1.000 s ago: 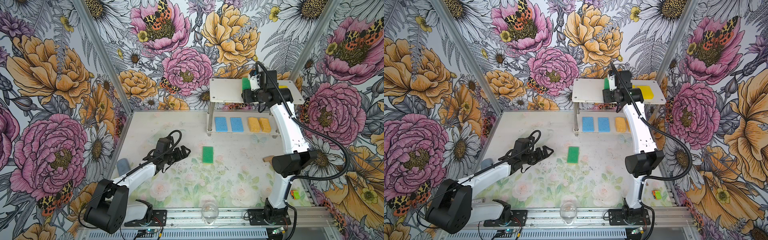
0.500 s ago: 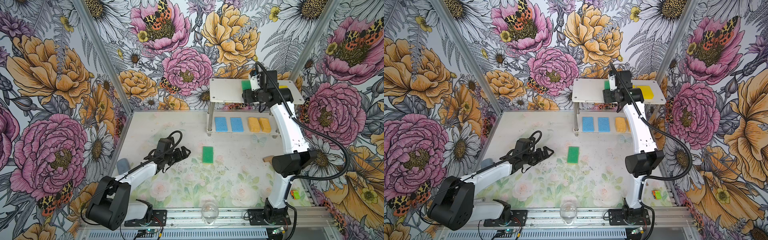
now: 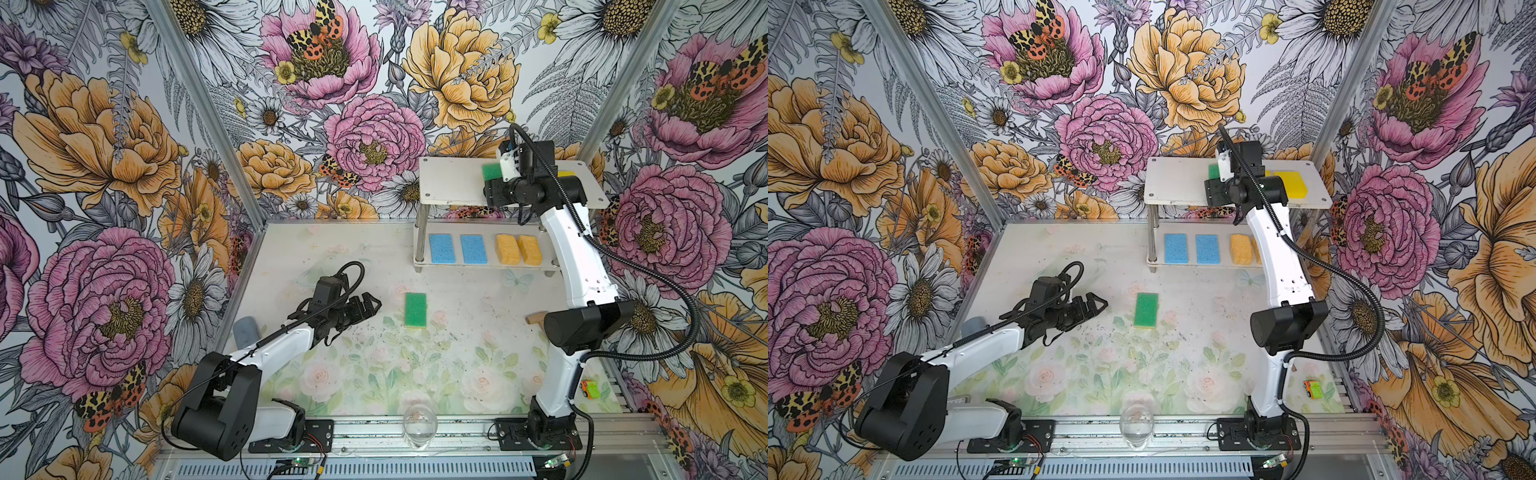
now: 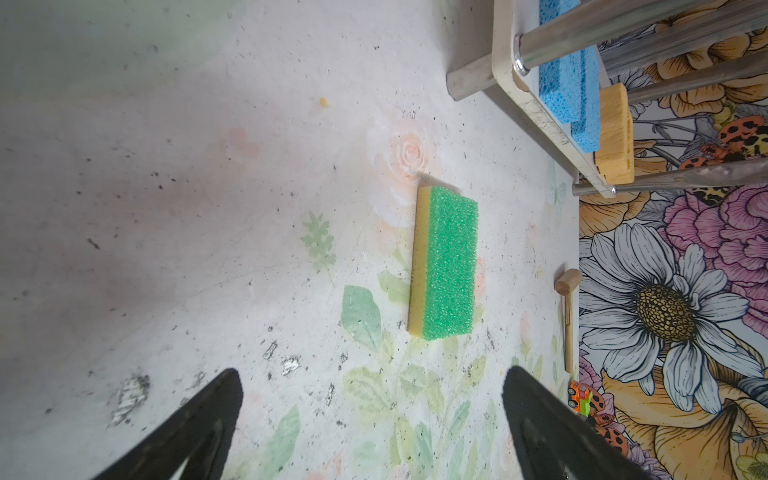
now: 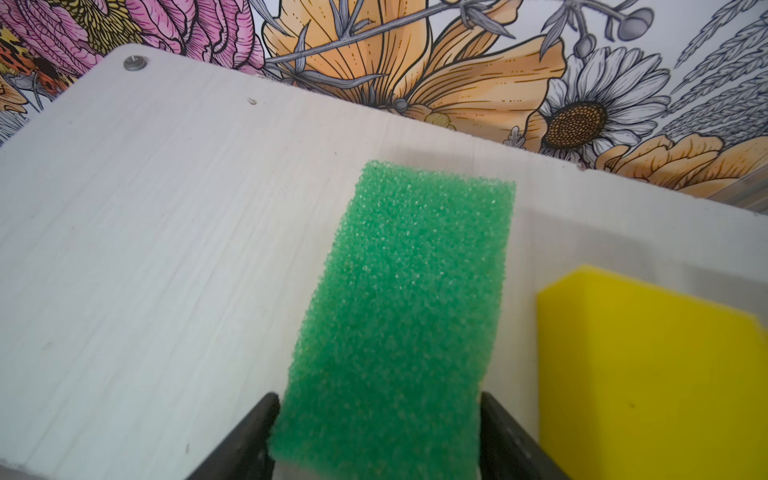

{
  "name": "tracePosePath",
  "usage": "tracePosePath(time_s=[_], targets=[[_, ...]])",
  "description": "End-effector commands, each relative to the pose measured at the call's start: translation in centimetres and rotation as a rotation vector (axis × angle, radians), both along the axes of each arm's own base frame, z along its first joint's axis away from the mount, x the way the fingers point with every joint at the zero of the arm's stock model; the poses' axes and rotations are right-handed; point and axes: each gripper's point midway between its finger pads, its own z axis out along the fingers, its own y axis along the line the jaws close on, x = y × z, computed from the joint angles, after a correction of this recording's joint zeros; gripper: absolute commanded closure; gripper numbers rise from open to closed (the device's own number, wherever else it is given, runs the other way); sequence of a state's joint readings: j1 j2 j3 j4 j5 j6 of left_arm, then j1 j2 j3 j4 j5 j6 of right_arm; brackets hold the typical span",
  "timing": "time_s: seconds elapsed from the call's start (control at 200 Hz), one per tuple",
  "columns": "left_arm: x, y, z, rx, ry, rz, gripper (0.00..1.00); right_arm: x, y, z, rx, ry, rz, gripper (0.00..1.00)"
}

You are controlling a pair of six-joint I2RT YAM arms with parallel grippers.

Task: Place and organize the cleaning sponges onto the shelf
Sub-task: 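Lower the sponge onto the top shelf beside the yellow sponges, then open the right gripper and draw it back from the shelf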

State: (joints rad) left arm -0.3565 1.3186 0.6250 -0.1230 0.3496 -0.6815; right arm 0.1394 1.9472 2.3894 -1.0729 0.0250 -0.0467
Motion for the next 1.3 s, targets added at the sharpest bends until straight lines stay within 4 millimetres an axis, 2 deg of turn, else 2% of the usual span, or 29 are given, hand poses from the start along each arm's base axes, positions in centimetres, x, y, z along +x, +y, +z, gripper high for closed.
tracePosePath(time_s=[0.0,0.42,0.821,1.061,1.296], targets=[[0.4,0.0,0.7,-0.014,-0.027,0.003,0.01,0.5,-0.3,0.1,-0.007,-0.009,-0.003,0.25],[0.4,0.2,0.9,-0.014,-0.034,0.009,0.01,0.5,-0.4,0.7,-0.009,-0.029,-0.007,0.21],[0.3,0.2,1.0,-0.017,-0.039,0.009,0.01,0.1,-0.3,2.5,0.005,-0.071,-0.004,0.16],[0.2,0.2,1.2,-0.019,-0.046,0.005,0.01,-1.1,-0.4,5.0,0.023,-0.122,-0.003,0.15],[0.2,0.1,1.3,-0.024,-0.051,0.002,0.01,-4.3,-0.2,8.6,0.086,-0.188,0.003,0.14]])
